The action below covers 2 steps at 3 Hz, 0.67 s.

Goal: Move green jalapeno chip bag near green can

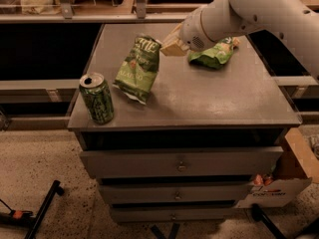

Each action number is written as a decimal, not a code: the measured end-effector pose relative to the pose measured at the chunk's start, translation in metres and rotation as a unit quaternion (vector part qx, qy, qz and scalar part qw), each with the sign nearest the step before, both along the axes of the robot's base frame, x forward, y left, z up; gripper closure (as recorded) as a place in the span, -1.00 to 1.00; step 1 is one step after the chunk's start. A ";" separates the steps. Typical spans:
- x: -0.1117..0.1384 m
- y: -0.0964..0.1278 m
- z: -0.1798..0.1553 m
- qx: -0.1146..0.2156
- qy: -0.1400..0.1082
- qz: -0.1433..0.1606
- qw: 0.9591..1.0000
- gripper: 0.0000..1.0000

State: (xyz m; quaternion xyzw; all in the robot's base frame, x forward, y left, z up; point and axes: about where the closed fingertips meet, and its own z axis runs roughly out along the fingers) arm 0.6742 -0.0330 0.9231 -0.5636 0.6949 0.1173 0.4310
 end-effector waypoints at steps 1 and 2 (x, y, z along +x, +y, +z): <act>-0.007 0.005 -0.002 0.009 0.011 0.016 1.000 -0.74; -0.012 0.010 -0.002 0.005 0.016 0.030 0.999 -1.00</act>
Offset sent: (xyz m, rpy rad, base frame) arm -0.0171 0.0105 0.0014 0.0009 0.0402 0.0839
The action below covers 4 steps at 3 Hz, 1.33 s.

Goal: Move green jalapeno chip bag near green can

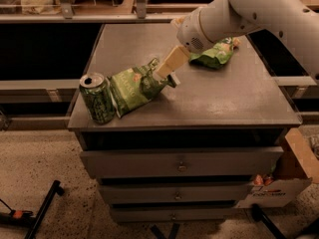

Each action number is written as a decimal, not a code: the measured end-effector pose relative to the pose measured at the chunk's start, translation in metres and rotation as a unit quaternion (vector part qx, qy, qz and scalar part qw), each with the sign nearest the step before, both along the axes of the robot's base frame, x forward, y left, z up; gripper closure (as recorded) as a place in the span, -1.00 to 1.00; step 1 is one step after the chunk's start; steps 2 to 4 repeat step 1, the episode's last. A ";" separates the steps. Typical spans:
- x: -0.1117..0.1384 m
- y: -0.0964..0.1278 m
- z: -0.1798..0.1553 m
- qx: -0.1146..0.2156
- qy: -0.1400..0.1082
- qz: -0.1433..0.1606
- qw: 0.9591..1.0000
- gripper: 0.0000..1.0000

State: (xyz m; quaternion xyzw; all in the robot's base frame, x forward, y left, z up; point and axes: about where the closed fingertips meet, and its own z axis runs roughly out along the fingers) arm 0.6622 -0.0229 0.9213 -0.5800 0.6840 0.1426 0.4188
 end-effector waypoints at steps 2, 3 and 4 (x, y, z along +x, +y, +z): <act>0.000 0.000 0.000 0.000 0.000 0.000 1.000 -1.00; 0.000 0.000 0.000 0.000 0.000 0.000 1.000 -1.00; 0.000 0.000 0.000 0.000 0.000 0.000 1.000 -1.00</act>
Offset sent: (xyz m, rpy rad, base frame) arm 0.0000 0.0000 0.0000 0.0000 0.0000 0.0000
